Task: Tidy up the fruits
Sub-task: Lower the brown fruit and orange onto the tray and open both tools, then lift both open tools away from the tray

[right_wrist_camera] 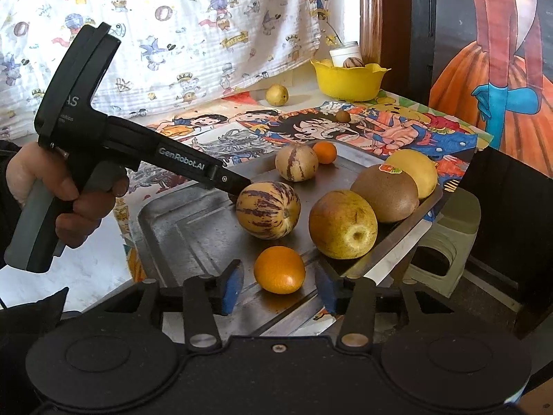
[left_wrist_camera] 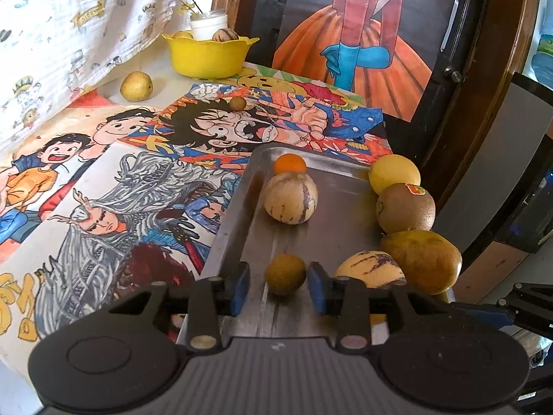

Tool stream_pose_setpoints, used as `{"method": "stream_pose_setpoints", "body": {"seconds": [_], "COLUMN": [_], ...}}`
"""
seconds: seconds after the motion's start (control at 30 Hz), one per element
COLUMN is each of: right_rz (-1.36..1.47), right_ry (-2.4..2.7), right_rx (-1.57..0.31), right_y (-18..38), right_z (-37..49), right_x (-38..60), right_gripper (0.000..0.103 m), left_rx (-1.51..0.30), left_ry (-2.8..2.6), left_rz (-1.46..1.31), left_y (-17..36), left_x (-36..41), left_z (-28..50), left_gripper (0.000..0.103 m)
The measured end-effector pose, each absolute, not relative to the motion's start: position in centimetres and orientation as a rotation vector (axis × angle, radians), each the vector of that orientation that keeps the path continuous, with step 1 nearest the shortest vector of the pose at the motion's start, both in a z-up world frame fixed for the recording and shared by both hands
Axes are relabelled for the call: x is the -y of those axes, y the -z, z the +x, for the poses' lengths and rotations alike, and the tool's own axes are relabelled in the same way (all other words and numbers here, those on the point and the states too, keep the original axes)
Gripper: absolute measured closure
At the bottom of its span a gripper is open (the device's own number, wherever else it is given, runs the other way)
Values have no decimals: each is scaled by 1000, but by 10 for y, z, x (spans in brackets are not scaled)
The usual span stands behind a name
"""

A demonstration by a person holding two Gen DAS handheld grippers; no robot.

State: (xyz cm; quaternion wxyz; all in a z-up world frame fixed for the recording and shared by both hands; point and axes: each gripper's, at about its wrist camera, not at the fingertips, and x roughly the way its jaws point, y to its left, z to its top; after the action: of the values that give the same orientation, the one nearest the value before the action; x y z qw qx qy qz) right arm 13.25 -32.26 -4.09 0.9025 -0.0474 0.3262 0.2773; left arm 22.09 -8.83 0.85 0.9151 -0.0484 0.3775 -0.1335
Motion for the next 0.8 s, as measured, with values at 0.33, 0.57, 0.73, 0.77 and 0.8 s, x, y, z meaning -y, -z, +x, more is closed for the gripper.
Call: {"method": "stream_pose_setpoints", "body": {"seconds": [0.33,0.57,0.73,0.77,0.8], "right_rz": [-3,-39,-112,-119,-118], "right_ry": [-522,-481,-455,-451,-453], "right_rx": [-730,-749,-803,-814,-823], "right_y": [18,7,9,9,9], "right_z": [112,92,86,85,86], "right_x": [330,321,308,305,304], "right_gripper": [6,1,1,1,1], "left_rx": [-717,-675,-693,-704,-717], "left_ry": [219,176,177,177,175], "left_rz": [-137,-135,-84,-68,-49], "left_y": [-30,-44,-43,-41,-39], "left_x": [66,42,30,29,29], "left_z": [177,139,117,114,111], "left_gripper": [10,1,1,1,1]}}
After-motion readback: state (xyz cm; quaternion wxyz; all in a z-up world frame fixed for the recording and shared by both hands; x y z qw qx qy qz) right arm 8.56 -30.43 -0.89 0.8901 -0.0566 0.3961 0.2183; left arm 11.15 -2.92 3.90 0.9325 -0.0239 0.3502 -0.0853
